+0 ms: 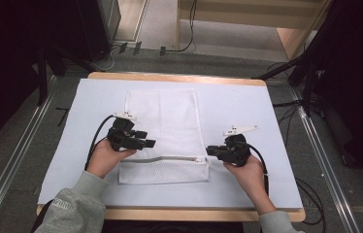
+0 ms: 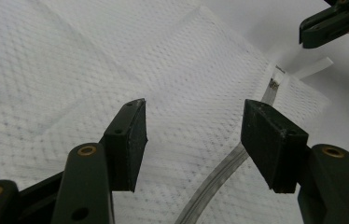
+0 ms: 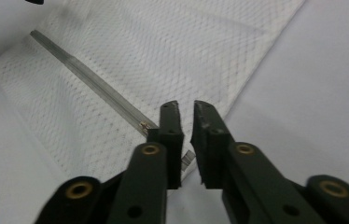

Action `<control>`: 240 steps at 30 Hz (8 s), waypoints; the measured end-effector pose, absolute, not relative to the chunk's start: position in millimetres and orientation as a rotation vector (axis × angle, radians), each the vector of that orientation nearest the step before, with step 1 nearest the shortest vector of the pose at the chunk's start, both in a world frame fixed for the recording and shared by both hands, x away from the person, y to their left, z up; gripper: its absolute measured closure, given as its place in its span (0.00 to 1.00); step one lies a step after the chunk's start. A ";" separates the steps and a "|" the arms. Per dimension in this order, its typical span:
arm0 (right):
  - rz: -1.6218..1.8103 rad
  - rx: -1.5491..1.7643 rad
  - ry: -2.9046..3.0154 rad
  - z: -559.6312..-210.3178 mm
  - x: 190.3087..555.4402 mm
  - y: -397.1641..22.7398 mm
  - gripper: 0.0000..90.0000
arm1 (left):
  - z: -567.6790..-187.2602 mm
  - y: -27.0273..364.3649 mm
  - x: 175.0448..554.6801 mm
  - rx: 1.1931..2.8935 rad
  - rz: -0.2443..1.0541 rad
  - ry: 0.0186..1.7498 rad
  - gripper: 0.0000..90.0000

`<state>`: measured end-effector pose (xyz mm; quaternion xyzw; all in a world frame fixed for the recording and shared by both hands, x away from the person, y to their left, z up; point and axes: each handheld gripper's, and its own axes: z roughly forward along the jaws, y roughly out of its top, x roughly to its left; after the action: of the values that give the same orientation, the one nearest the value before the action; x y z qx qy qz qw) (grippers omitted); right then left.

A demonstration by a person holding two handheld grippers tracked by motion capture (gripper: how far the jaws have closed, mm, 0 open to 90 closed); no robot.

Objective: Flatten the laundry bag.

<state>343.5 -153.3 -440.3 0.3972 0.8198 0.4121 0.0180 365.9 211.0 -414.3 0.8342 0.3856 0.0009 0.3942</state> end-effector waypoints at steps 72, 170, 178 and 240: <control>1.206 1.117 2.689 -462.4 340.5 -114.0 1.00 | -463.2 130.9 351.5 2.258 -0.186 0.832 0.89; 1.091 1.087 2.610 -470.2 329.9 -125.4 1.00 | -468.2 87.7 362.9 2.248 -0.254 0.800 0.98; 1.110 1.043 2.606 -472.0 329.2 -126.9 1.00 | -463.8 90.6 368.4 2.263 -0.313 0.797 0.98; 1.159 1.043 2.630 -474.2 332.8 -132.0 1.00 | -455.6 149.1 375.6 2.273 -0.412 0.888 0.98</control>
<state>332.8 -132.0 -474.2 0.3408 0.8594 0.3788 0.0420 375.6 149.1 -455.6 0.8680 0.3390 -0.1572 0.3271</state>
